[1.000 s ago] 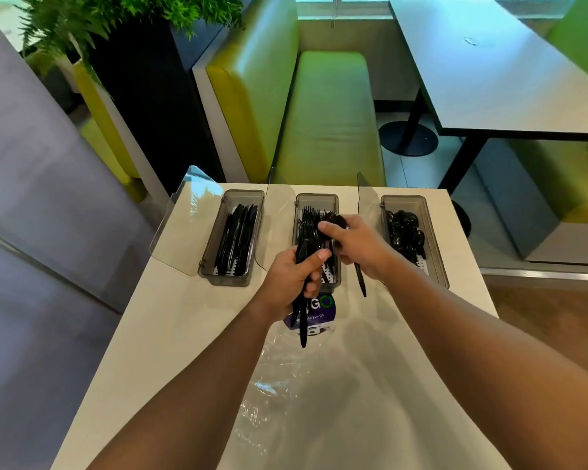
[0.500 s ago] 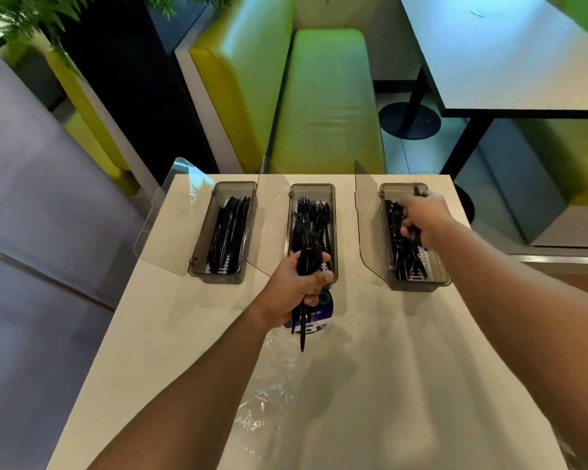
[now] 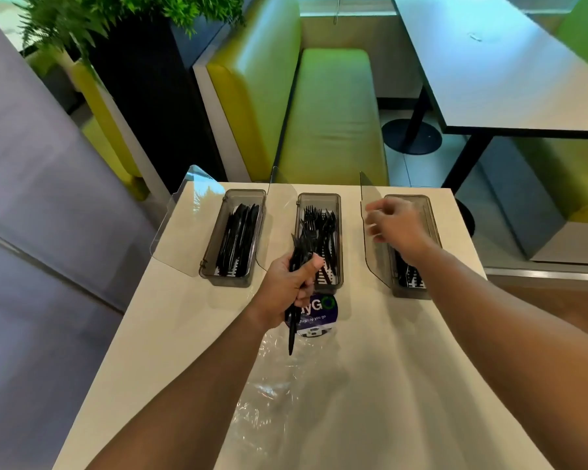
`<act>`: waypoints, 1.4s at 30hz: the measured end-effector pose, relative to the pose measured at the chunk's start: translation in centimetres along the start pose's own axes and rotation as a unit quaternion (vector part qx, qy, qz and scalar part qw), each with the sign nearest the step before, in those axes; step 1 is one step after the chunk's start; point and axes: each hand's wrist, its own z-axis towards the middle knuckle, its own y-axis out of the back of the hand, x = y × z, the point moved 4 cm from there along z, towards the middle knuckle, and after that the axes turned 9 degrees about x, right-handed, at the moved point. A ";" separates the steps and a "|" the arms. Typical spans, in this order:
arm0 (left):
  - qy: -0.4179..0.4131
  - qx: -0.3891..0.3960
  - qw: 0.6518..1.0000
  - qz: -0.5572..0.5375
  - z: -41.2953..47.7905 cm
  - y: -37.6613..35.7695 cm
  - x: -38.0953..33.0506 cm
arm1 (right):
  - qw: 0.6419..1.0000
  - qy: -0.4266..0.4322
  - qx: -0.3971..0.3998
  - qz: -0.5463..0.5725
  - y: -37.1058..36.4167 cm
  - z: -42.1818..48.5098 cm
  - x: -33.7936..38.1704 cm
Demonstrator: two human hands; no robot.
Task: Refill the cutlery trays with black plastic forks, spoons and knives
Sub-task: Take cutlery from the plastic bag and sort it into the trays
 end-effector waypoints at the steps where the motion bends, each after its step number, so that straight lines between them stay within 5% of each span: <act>1: -0.009 -0.009 1.000 -0.018 -0.1 0.2 -0.3 | 0.999 0.008 0.047 0.005 -1.3 -0.8 1.1; 4: -0.040 -0.062 0.995 -0.074 -0.3 1.0 -1.0 | 0.985 0.028 0.168 -0.018 -5.4 -2.8 3.0; 13: -0.165 -0.229 0.951 -0.124 -3.3 5.1 -6.6 | 0.937 0.033 0.346 -0.040 -14.9 -6.7 6.5; 22: -0.215 -0.252 0.920 -0.208 -6.6 9.6 -7.8 | 0.898 0.029 0.429 -0.093 -21.2 -7.8 7.7; 26: -0.237 -0.304 0.894 -0.229 -8.3 12.9 -8.9 | 0.851 -0.016 0.478 -0.218 -21.5 -7.9 7.5; 32: -0.208 -0.333 0.899 -0.192 -10.0 16.6 -8.8 | 0.883 -0.024 0.421 -0.206 -20.6 -6.0 8.9; 42: -0.059 -0.199 0.975 -0.078 -9.5 16.1 -5.0 | 0.968 -0.067 0.224 -0.087 -23.5 -0.9 9.9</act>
